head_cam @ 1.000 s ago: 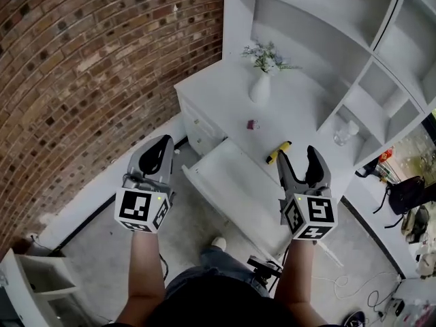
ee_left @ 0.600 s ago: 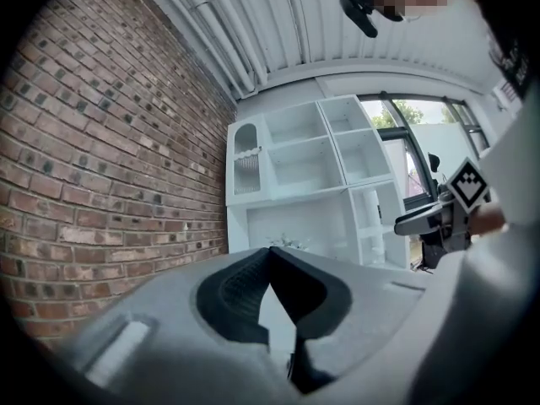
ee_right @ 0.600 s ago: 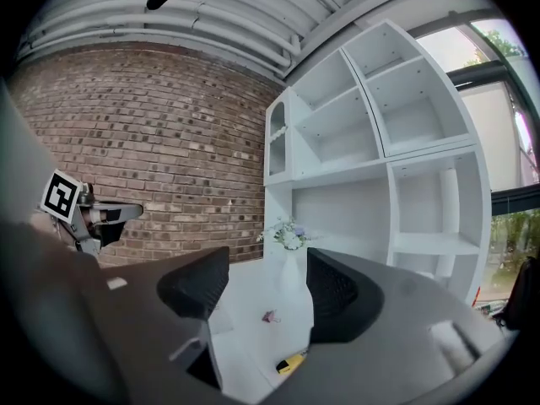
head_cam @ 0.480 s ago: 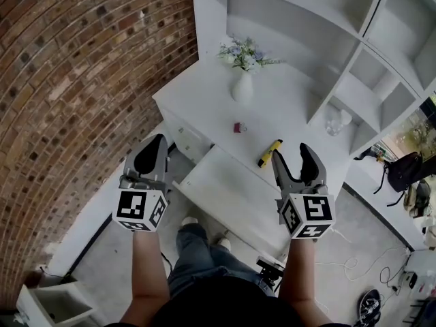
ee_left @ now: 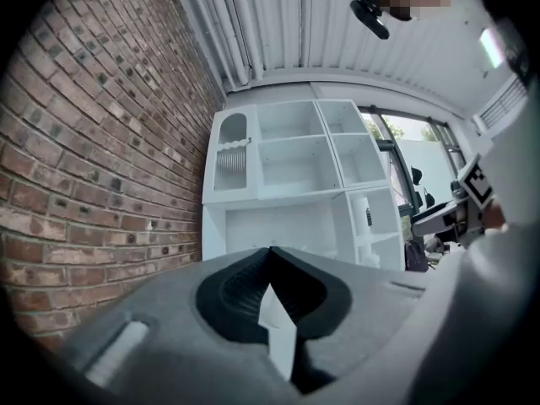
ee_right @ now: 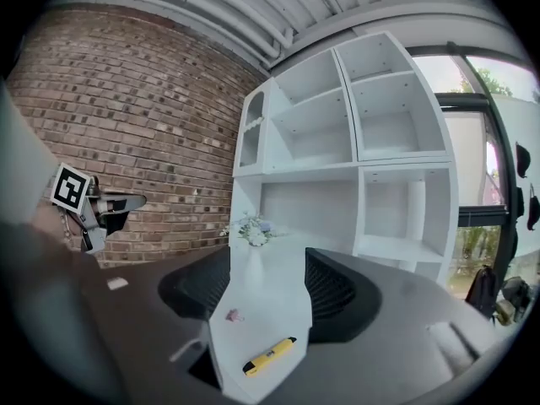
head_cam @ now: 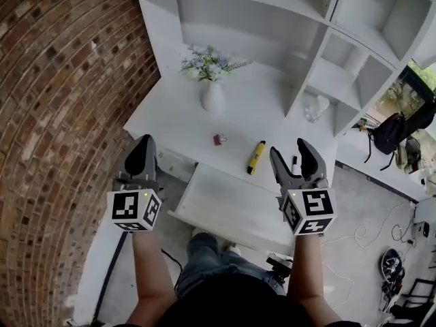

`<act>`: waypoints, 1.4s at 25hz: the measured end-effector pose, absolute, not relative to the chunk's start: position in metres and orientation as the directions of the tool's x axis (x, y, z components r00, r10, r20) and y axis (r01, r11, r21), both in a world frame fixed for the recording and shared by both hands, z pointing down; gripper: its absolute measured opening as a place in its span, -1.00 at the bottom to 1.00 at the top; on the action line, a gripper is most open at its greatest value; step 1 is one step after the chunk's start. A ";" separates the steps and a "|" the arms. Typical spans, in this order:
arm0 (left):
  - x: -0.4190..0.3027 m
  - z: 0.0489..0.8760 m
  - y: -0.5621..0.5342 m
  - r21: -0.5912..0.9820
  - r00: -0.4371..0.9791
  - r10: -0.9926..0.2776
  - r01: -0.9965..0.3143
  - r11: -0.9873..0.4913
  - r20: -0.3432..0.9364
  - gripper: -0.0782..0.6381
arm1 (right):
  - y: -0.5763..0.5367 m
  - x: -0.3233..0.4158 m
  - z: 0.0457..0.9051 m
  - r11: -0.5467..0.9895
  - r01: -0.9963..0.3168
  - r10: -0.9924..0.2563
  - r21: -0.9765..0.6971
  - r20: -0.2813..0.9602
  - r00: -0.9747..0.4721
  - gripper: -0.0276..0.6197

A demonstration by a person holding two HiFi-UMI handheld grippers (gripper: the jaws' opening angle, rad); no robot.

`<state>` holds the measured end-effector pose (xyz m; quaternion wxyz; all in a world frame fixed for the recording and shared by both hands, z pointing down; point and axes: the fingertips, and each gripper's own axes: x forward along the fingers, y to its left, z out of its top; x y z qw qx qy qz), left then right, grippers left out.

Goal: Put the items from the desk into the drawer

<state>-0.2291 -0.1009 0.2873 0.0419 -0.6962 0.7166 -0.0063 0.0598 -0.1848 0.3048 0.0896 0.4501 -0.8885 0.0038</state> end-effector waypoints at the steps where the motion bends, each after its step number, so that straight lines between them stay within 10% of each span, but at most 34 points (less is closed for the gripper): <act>1: -0.231 0.286 -0.111 -0.071 -0.003 -0.999 -0.997 0.007 -0.052 -0.77 | -0.188 0.062 0.304 0.572 -0.817 -0.815 0.073 0.163 -0.556 -0.03; 16: -0.263 0.301 -0.200 -0.078 0.216 -0.976 -0.974 -0.214 -0.020 -0.77 | -0.225 0.009 0.338 0.477 -0.878 -0.858 0.045 0.241 -0.454 -0.08; 35: -0.289 0.357 -0.244 -0.008 0.330 -0.942 -0.944 -0.331 0.060 -0.77 | -0.304 -0.096 0.528 0.547 -0.814 -0.561 -0.197 0.636 -0.530 -0.28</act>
